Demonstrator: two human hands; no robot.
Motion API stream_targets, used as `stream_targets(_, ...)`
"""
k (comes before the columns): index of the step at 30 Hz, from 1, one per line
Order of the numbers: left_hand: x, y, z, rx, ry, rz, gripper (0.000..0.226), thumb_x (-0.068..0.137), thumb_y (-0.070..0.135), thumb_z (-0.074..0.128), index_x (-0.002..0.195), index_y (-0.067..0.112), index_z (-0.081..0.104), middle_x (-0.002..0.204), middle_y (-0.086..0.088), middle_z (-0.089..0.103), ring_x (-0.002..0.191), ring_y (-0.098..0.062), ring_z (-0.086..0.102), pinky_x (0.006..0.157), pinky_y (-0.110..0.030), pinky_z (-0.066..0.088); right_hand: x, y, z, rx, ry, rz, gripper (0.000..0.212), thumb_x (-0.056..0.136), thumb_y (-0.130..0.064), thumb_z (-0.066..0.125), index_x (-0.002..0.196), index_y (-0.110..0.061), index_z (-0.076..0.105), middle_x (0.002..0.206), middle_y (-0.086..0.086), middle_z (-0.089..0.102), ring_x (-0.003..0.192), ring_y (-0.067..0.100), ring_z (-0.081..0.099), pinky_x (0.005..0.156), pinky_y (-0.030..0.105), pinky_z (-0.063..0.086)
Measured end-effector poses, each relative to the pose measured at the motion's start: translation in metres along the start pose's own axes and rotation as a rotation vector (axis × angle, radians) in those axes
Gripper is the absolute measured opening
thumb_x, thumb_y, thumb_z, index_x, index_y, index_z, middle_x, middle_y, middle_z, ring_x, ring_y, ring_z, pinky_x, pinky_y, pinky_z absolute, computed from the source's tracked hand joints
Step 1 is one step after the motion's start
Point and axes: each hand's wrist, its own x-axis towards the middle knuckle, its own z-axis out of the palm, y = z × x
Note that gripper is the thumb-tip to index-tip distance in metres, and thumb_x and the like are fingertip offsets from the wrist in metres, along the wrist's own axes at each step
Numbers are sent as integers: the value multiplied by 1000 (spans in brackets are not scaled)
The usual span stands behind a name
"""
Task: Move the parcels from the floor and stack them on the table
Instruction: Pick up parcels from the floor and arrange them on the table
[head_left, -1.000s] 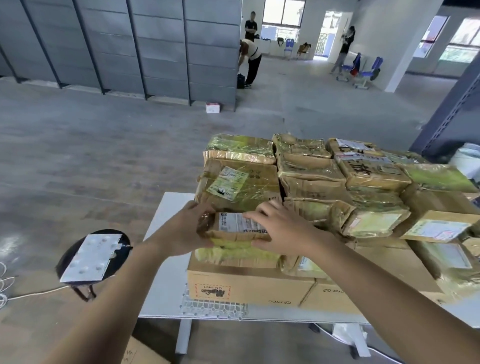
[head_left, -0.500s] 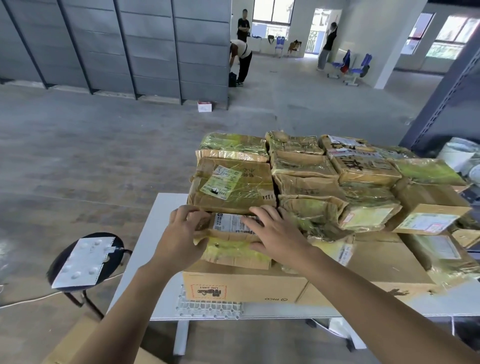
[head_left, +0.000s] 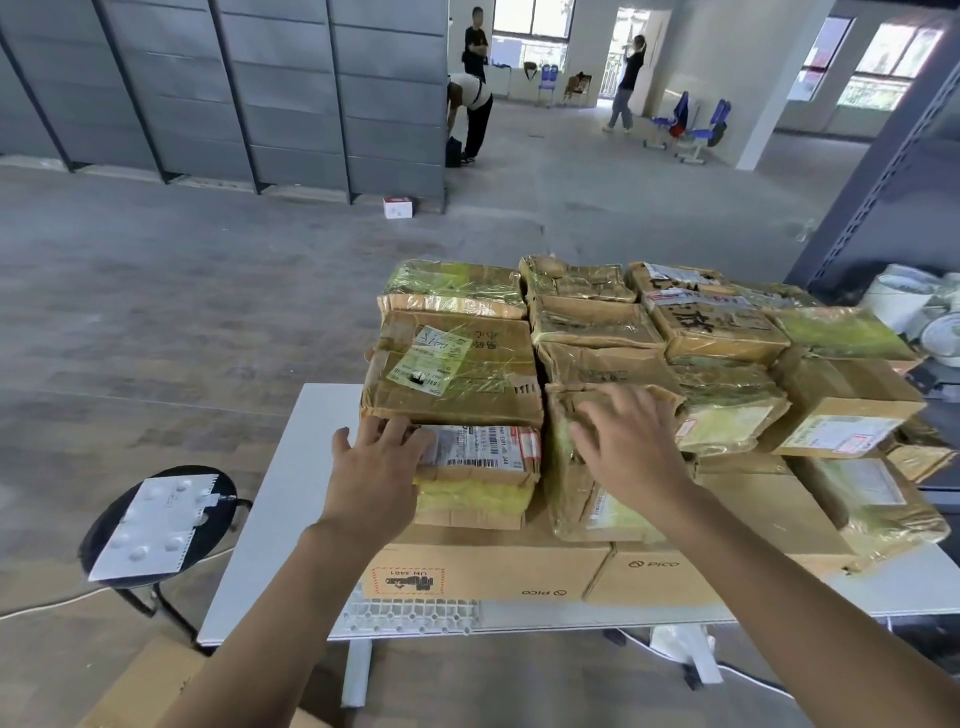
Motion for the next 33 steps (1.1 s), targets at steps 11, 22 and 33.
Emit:
stream_targets(11, 13, 37, 4, -47, 54, 120, 49, 70, 50, 72, 106, 20, 61, 97, -4, 59, 92, -27, 56, 76, -44, 49, 3, 18, 6, 147, -196, 293, 52, 100, -50, 31, 135, -16, 47, 140, 14, 40, 130, 41, 31, 100, 49, 40)
stream_targets(22, 10, 44, -6, -113, 50, 129, 51, 70, 48, 70, 111, 19, 61, 99, -6, 58, 94, -29, 55, 86, -47, 49, -2, 15, 5, 70, -121, 278, 46, 100, -48, 30, 129, -18, 51, 133, 10, 47, 123, 33, 42, 95, 48, 43)
stream_targets(33, -3, 77, -32, -134, 53, 80, 48, 76, 43, 69, 117, 18, 60, 111, -8, 58, 106, -31, 54, 91, -45, 46, -24, -3, -20, 145, 22, 34, 43, 101, -42, 34, 130, -17, 52, 129, 8, 52, 124, 28, 43, 100, 43, 42)
